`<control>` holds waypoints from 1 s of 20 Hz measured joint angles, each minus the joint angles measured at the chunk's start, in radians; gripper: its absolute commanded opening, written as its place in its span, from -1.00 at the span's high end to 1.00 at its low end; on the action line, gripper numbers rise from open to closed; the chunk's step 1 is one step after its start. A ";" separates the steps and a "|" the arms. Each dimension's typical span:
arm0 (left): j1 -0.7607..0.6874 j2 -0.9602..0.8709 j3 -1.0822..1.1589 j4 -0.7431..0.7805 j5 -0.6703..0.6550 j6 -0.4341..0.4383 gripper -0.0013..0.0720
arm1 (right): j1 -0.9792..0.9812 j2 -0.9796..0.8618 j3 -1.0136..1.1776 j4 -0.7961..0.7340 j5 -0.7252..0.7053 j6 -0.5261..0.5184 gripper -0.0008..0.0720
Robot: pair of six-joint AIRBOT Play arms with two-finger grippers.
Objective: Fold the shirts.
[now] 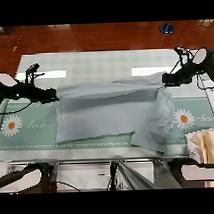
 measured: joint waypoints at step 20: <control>0.417 0.362 -0.301 -0.064 -0.404 0.136 -0.54 | -0.191 0.282 -0.215 0.053 0.213 -0.131 -0.61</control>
